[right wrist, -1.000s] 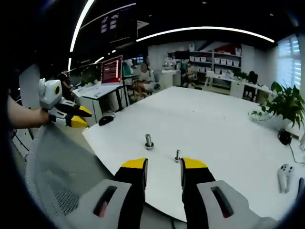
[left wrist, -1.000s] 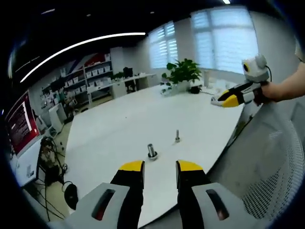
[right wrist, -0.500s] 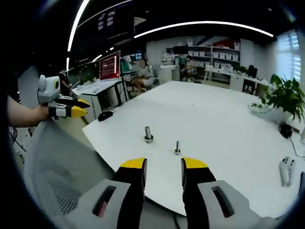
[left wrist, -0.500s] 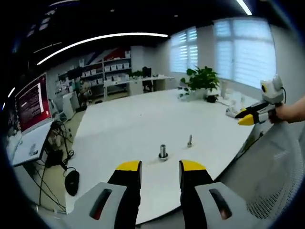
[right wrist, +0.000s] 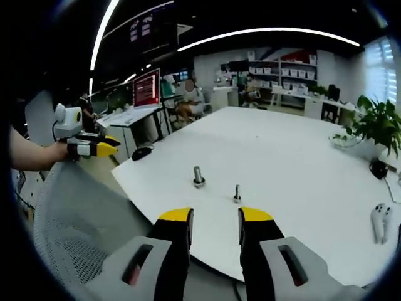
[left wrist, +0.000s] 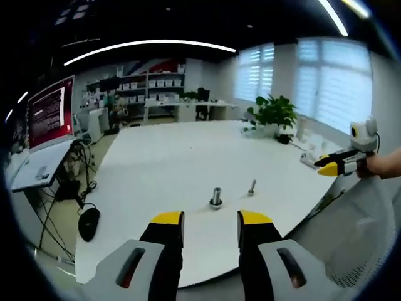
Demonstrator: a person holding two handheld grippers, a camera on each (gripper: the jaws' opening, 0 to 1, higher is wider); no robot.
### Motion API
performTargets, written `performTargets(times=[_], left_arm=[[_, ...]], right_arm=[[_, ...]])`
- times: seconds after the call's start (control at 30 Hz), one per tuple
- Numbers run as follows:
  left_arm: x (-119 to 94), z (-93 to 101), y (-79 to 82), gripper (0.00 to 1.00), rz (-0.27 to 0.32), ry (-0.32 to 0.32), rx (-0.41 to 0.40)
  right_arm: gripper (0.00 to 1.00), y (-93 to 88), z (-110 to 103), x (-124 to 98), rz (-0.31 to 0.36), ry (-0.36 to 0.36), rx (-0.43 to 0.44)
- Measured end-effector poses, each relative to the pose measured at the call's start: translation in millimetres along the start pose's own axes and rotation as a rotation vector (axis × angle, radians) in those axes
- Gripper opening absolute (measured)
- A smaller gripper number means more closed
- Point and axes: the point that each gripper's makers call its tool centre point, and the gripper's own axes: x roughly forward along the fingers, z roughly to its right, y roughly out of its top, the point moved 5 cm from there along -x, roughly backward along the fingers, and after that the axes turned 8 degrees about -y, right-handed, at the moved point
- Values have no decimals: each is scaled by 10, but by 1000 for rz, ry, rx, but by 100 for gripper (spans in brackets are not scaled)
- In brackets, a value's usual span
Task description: Place the washer onto the threaded stud by aligning its center hole with the stud, sliding it down to the base, and recovering from edge contact or off-axis alignment until the washer reaches the visible bottom stop.
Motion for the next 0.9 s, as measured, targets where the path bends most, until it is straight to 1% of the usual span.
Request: performTargets(times=[0.17,0.27,0.37,0.43,0.53,0.67,0.83,0.9], left_arm=[[23,-9,-26,31,-21,-1,-5],[25,1,-39,31,-32,1,-12],[51,32,-38,31,-48,-1,14],[41,33,-29,30,-42,0,18],[23,23,-23,30,-25,6,0],[53,44,-56,30,-57,1,11],[45,19,-47,30,-47,7,1],[46,24,-61,30,-55,5,-1]], right_arm=[[31,-4,-3,7,-9,4,0],[31,-59,-19,24,-42,21,7],[31,-70,-17,34,-52,24,-2],[31,-69,-8,27,-50,22,5],[31,-78,10,9,-42,9,11],[31,-90,29,10,-51,-5,11],[31,-103,35,20,-63,-7,8],[31,-114,33,20,-67,-9,6]])
